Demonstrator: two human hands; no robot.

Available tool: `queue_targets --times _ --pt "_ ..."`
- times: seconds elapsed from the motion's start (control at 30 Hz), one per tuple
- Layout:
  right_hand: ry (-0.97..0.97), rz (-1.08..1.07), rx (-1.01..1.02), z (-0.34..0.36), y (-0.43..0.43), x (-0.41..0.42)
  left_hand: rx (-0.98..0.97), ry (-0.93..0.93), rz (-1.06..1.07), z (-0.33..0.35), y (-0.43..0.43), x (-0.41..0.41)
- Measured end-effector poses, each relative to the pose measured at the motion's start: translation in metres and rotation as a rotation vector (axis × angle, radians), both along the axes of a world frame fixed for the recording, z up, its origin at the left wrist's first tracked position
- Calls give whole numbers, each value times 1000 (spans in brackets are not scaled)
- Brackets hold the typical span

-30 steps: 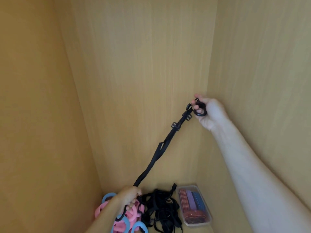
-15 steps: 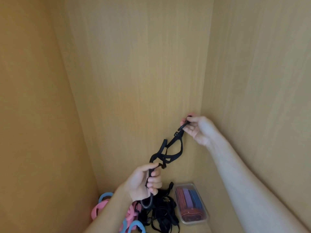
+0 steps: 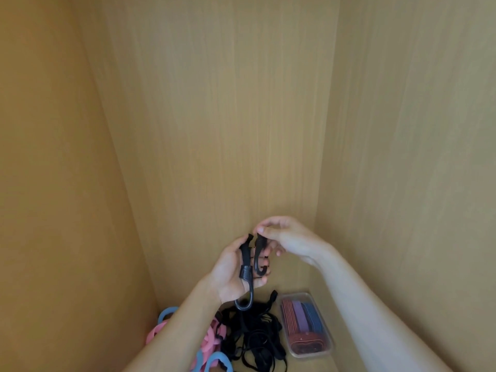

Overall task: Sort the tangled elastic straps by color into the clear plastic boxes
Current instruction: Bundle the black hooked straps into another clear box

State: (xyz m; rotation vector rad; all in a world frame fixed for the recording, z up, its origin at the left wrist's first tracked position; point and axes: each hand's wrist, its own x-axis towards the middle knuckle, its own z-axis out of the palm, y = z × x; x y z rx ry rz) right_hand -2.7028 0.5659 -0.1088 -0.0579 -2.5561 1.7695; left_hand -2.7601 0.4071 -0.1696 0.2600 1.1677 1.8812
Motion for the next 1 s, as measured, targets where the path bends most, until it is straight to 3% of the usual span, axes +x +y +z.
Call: queue_targets --times 0.13,0.3,0.83,0.93,1.0 --pt "-8 64 188 1 -9 3 -4 38 -20 -3 -1 -1" --pt "10 65 270 -9 -22 5 -37 38 -39 -3 1 0" --pt "194 -117 245 -54 -42 14 -168 109 22 -14 -2 -1" --pt "287 -148 378 -56 -39 18 -209 155 -55 -17 -3 -4" --pt "287 -116 281 -53 -28 24 -209 166 -166 -17 -6 -7"
